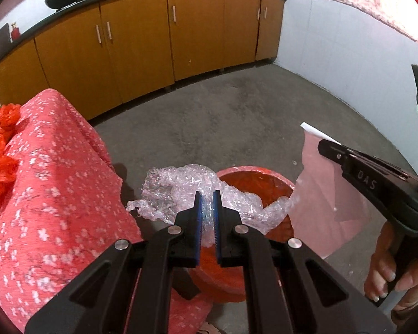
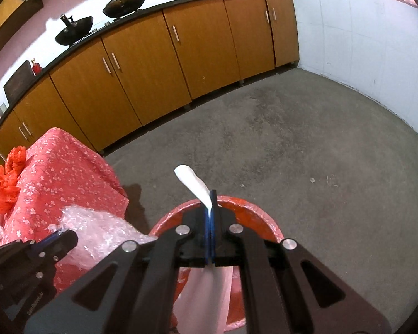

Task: Collect trash
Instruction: 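Carry the bubble wrap and tissue paper in both tools over the orange basket, then open both tools to drop the bubble wrap and tissue paper into the basket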

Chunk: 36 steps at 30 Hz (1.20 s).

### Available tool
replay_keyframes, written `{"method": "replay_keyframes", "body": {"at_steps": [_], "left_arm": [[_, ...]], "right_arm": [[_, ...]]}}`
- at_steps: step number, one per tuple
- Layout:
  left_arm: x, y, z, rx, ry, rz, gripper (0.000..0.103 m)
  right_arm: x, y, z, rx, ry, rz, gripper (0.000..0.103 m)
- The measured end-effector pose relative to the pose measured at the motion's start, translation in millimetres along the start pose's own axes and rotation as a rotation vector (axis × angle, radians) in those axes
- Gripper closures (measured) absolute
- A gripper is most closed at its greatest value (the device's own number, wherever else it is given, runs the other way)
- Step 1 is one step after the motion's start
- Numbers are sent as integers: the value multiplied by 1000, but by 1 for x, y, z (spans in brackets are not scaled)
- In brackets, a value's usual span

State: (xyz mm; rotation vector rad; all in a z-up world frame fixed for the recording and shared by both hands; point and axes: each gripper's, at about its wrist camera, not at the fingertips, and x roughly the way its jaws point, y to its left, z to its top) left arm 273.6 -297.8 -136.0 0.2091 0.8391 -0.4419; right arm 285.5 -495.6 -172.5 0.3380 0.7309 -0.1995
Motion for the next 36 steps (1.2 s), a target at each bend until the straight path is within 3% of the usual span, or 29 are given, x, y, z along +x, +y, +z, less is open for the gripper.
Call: {"method": "replay_keyframes", "body": {"at_steps": [18,20,22,24,31,36], "left_arm": [[37,-12,-3,11,62,-7,96],[39,-12,-4,12,70,-17,91],[39,-14,-4,10,69,-17,80],[38,-14,-4,3,64,-21,69],[25,-7,0,-30,41,-29,69],[-6,11,5,-86,-8,-25,66]], "right_arm": [[19,-17,-5,52,52,45,95],[19,-17,-7,49,52,41,87],[16,-18,-8,47,44,32,72],[14,-20,-9,51,42,26,70],[-2,-28,-9,46,17,-16,66],[-23,-17,-4,4,-12,-25,62]]}}
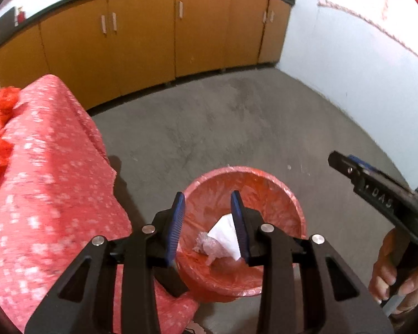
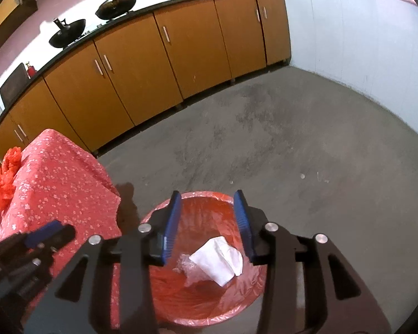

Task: Collect trash
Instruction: 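Open both tools to drop the bubble wrap and tissue paper into the basket, then move both open tools back over the trash on the table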

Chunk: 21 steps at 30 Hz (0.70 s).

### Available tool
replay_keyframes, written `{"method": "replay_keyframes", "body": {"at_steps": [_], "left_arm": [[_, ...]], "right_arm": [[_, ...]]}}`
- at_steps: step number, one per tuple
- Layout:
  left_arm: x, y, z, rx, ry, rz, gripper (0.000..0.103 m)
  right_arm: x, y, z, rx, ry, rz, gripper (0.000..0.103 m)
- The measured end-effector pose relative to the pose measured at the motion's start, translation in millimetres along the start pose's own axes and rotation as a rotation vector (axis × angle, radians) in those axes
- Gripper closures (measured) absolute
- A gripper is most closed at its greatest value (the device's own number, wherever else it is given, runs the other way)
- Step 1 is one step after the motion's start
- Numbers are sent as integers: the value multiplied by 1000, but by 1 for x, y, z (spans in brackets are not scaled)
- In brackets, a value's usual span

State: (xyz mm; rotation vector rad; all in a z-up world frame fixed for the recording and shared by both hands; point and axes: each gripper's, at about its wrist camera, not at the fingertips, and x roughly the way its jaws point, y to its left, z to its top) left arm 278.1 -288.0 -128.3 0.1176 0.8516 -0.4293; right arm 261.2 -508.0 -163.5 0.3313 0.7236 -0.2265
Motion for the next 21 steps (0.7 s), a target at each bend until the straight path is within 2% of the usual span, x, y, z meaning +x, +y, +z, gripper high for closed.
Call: {"method": "replay_keyframes", "body": {"at_steps": [4,10,12,17,21], "left_arm": [[-41,23,0,-46,-60,4,63],[-112,78,-17,-76,-166,79,57],[-133,102,-26,-94,-195,124,56],[-178,171,-50,-152,-265,302,49],[-192,212,-60,-203,-289,390,45]], "right_arm": [[-22,27,6,-56,-27,34,58],[-55,101,15,-158,-59,152,55],[-64,132,16,-197,-64,197,53],[-74,224,11,-302,-58,352,48],[-68,286,3,-362,-43,419,42]]}}
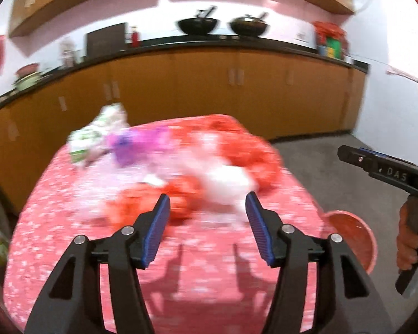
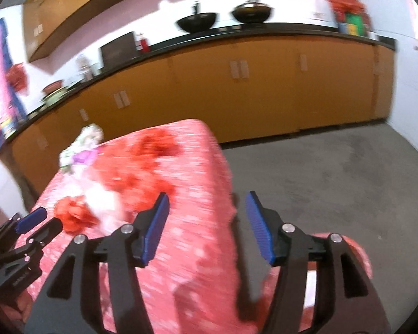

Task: Collect trash
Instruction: 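Move both open tools back over the trash on the table, then close the right tool on the red plastic bag while the left tool grasps the orange bag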

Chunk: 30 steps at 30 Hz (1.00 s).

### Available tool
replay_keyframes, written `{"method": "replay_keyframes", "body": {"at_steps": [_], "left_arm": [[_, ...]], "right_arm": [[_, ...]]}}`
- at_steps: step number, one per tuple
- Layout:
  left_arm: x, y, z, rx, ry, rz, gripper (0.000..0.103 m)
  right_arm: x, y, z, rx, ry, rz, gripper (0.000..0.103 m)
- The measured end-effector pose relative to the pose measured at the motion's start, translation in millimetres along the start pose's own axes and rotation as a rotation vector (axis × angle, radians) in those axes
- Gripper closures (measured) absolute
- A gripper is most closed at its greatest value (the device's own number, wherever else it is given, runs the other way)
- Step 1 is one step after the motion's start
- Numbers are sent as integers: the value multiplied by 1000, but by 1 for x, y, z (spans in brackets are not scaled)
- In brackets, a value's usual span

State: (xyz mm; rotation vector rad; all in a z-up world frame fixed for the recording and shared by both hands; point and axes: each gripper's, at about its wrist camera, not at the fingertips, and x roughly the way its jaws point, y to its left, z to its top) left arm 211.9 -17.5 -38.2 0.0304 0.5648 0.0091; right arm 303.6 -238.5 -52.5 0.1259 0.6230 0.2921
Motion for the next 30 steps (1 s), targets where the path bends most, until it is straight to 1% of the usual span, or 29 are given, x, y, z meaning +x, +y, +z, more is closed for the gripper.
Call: {"method": "replay_keyframes", "body": {"at_steps": [1,3,6,10,14,15,16,17,18,19,22,27,30], "left_arm": [[2,12,0,-17,-4,15,43],[5,32,-3,-50,-8,31,39],[11,51,-9,-95,-5,34,38],[14,73,-16,-145,-6,8,38],[17,82,-15,-147,-29,-19,36],[18,83,-13,-139,-39,-27,35],[17,82,-14,-131,-46,-28,35],[19,81,-13,-120,-51,-31,35],[21,80,-12,-112,-54,-38,35],[24,80,-11,-106,-54,-43,35],[33,78,-10,-93,-42,-55,35],[44,76,-11,-80,1,-70,35],[51,77,-11,-81,26,-61,37]], "right_arm": [[10,11,3,-11,4,9,39],[29,28,8,-22,19,19,36],[52,47,13,-33,41,14,34],[79,63,18,-49,72,12,33],[105,67,14,-82,121,-21,32],[110,69,11,-88,131,-29,39],[114,70,7,-95,146,-34,55],[118,70,5,-93,168,-33,60],[116,69,5,-82,156,-27,66],[112,70,4,-78,141,-27,70],[105,73,2,-92,119,-31,76],[93,74,2,-75,85,-30,79],[88,74,4,-64,77,-26,79]]}}
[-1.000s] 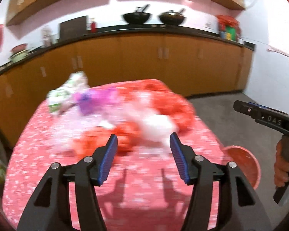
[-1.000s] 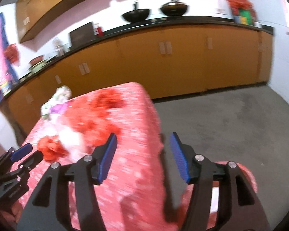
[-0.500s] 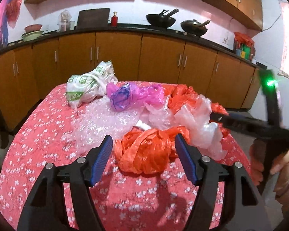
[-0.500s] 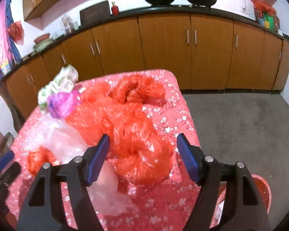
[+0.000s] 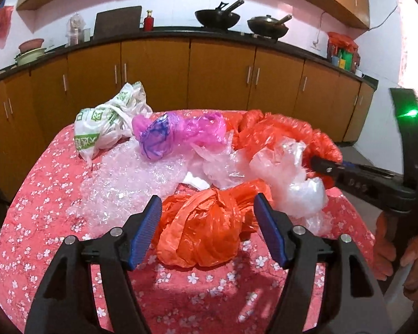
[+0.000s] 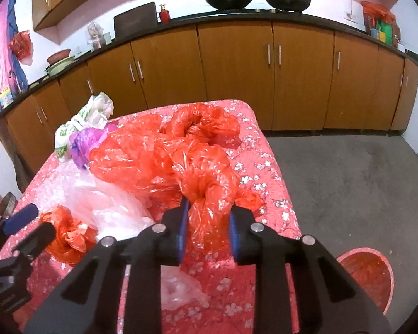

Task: Collect trash
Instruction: 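Close the right tool on the red plastic bag while the left tool grasps the orange bag, then carry the red and orange bags in both tools over the orange basket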

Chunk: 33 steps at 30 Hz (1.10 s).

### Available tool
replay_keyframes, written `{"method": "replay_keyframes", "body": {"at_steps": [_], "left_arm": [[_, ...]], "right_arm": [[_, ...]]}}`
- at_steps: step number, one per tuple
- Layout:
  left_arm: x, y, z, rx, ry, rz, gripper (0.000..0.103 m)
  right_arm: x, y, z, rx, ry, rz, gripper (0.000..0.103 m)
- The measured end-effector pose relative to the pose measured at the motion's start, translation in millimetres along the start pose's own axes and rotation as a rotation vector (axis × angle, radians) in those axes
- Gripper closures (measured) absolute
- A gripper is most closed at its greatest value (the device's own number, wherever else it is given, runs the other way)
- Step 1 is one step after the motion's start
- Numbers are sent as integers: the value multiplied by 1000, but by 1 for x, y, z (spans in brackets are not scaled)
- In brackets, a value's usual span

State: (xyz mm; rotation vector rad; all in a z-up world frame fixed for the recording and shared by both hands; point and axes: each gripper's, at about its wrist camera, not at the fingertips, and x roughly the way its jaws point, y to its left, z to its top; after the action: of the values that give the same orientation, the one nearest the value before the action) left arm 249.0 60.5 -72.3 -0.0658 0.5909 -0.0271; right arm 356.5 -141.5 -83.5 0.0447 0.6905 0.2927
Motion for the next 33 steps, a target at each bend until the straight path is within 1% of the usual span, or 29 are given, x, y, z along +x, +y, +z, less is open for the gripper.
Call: {"method": "replay_keyframes", "body": {"at_steps": [4,9,11,13,14,16,19,24,30,33], "left_arm": [[12,-1,1,0,55,5,46],[22,-4,1,9,97,8,49],[23,-5,0,13,107,6,54],[25,-6,0,17,117,6,64],[25,-6,0,19,118,3,67],[21,-6,-1,24,108,14,76],[9,-2,-1,15,84,20,79],[-23,8,11,1,26,40,79],[-49,15,28,-15,-21,93,79],[-58,13,35,-25,-35,106,79]], "right_arm": [[-4,0,1,0,-4,-2,79],[-8,-1,1,6,-6,-2,79],[-11,-1,1,7,-7,-3,79],[-13,-1,1,9,-10,-4,79],[-16,-1,1,11,-12,-5,79],[-22,-1,2,13,-21,-6,79],[-35,-2,5,11,-43,-2,79],[-55,-5,10,23,-78,7,79],[-80,-8,9,34,-114,19,79],[-93,-15,8,40,-133,15,79]]}}
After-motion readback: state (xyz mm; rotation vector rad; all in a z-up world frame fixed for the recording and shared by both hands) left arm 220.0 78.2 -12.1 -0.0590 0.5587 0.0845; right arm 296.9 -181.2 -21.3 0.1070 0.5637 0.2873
